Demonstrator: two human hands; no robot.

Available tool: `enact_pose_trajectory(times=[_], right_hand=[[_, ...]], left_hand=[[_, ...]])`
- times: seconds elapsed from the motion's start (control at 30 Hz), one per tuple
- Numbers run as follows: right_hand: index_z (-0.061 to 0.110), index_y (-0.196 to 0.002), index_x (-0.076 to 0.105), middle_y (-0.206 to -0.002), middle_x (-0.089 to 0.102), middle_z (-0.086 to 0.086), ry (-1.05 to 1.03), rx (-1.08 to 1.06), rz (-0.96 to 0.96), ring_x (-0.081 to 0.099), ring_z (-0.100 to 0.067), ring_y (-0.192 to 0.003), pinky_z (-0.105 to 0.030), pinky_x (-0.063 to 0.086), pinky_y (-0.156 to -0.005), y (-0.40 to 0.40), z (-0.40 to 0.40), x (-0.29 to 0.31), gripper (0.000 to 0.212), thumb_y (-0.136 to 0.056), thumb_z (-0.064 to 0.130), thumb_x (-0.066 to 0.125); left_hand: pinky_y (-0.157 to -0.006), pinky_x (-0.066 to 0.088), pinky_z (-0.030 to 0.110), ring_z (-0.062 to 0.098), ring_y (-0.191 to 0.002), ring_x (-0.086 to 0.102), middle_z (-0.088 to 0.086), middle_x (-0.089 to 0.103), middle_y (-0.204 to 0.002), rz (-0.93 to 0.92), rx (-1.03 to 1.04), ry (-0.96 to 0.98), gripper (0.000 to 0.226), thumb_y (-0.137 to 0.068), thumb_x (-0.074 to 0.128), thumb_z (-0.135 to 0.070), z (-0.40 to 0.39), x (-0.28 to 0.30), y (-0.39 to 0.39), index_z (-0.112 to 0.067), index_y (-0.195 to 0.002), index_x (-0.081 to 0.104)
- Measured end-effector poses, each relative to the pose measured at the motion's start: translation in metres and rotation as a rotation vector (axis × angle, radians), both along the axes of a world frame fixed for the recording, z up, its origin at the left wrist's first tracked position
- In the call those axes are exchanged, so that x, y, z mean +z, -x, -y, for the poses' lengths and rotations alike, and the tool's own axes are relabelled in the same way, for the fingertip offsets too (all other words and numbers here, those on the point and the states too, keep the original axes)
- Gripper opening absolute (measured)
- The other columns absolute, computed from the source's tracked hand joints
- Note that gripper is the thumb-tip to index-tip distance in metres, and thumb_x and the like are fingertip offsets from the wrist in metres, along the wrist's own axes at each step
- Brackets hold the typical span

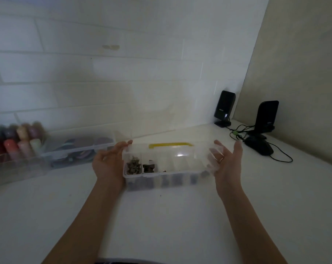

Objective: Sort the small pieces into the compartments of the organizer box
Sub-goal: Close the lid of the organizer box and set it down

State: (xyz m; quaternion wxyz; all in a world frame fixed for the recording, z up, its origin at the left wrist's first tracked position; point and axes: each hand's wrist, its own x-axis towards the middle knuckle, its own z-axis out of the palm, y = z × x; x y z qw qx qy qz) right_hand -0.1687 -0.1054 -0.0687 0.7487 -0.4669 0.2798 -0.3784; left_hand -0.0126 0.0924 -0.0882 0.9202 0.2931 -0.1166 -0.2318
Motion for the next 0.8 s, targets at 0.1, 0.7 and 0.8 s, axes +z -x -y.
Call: enact_pose_trajectory(times=[0.1,0.7,0.8], right_hand=[[0.022,-0.124,0.052,-0.118,0.056,-0.003,0.112,-0.021,-0.106,0.056,-0.018,-0.108,-0.045,0.044,-0.095,-0.001,-0.003,-0.008,0.054,-0.084,0.058,0.051],[0.04,-0.106,0.053,-0.069,0.05,-0.002,0.724,0.061,-0.326,0.044,-0.013,-0.06,-0.025,0.039,-0.058,0.022,0.002,-0.036,0.02,-0.087,0.041,0.057],[0.043,-0.107,0.05,-0.058,0.037,-0.001,0.769,0.063,-0.363,0.037,-0.011,-0.051,-0.023,0.033,-0.052,0.028,0.003,-0.038,0.031,-0.08,0.038,0.066]], left_hand=[[-0.073,0.048,0.03,0.027,-0.082,0.061,0.009,0.069,-0.092,0.075,-0.027,-0.206,0.016,-0.052,0.059,-0.031,0.002,0.0,0.001,-0.015,-0.051,0.064],[-0.076,0.049,0.024,0.013,-0.086,0.059,0.003,0.056,-0.103,0.637,0.109,-0.784,0.034,-0.071,0.065,-0.045,-0.009,-0.012,0.023,-0.028,-0.098,0.053],[-0.066,0.046,0.01,0.002,-0.087,0.059,-0.009,0.057,-0.104,0.749,0.202,-0.885,0.053,-0.068,0.085,-0.025,-0.015,-0.016,0.036,-0.031,-0.107,0.05]])
